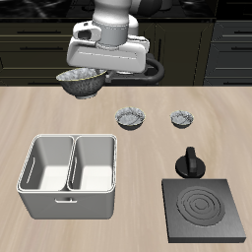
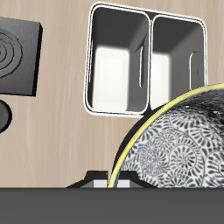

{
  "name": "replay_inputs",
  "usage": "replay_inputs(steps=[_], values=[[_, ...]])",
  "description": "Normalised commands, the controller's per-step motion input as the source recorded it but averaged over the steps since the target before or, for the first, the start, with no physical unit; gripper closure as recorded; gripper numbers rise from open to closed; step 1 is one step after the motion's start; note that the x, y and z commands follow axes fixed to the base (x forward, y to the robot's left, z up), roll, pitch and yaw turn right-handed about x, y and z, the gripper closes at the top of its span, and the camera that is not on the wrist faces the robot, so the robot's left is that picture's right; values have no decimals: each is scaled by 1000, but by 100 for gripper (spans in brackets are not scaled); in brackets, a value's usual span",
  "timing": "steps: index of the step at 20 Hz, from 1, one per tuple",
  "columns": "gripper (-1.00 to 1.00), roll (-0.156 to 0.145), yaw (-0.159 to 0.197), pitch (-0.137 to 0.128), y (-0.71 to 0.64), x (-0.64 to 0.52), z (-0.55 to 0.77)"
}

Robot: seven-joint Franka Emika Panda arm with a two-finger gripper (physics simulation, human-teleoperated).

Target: Place the largest bowl inside the left compartment of the bowl drainer

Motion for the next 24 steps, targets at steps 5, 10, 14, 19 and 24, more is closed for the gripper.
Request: replay_inputs(steps=[5,10,14,19,24], values=[[100,-29,5,3,-27,415,56],[100,-27,16,-3,5,358,20],[100,-12,-14,22,66,392,-94],[100,-22,-3,20,40,241,-183],[100,-1,-4,18,83,113,-279]])
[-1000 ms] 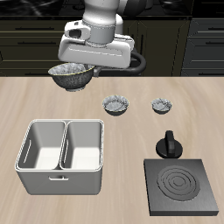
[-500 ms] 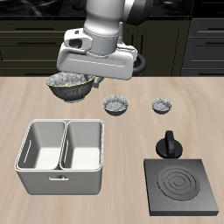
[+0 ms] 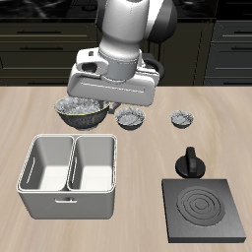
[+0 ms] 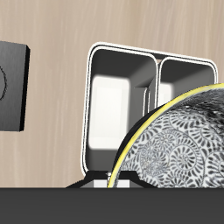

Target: Place the largest bowl inside the left compartment of the bowl drainer

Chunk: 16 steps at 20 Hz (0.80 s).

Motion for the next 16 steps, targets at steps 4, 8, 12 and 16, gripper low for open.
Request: replay_inputs(steps=[4,8,12,16], values=[[100,9,-2,42,145,108,-427],[100,27,-35,37,108,9,-268],[100,1,24,-15,-6,-6,-290],[100,34,0,1,70,-58,-268]])
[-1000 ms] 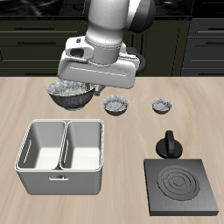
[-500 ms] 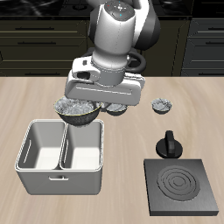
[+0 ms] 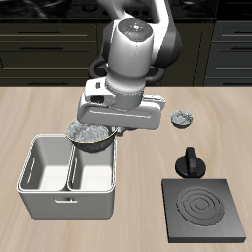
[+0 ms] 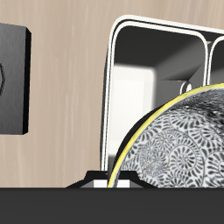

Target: Place the largest bowl inside the left compartment of the bowl drainer

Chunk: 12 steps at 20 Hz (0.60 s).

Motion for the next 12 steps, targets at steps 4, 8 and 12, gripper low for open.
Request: replay_inputs(steps=[4,8,12], values=[[100,12,6,11,63,-8,-264],[100,-14,-35,42,-93,66,-277],[-100,-20,-84,32,-209,-47,-234]])
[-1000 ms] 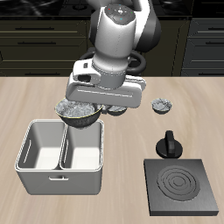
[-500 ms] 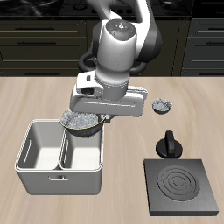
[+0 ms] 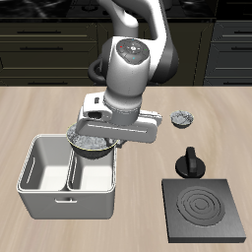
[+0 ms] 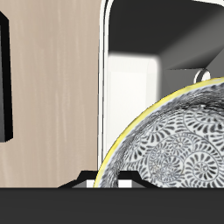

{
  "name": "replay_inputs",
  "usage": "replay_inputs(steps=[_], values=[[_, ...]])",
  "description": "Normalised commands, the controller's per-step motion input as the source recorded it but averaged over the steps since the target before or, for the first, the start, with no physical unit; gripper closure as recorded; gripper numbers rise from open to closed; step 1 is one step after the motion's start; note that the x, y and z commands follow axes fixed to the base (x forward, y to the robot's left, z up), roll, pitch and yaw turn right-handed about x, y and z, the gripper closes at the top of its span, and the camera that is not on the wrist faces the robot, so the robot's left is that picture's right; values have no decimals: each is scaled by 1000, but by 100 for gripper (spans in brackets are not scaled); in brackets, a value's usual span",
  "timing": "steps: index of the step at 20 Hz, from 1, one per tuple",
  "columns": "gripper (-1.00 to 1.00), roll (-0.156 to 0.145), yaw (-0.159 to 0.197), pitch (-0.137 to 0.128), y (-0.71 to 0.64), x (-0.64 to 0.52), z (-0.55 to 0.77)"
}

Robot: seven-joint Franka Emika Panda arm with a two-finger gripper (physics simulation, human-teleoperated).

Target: Place the largest bowl inside the left compartment of the bowl drainer

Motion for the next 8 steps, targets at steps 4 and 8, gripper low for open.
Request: replay_inputs(steps=[4,8], values=[[-100,11,-11,7,7,-55,-64],[-100,30,-18,-10,48,-145,65]])
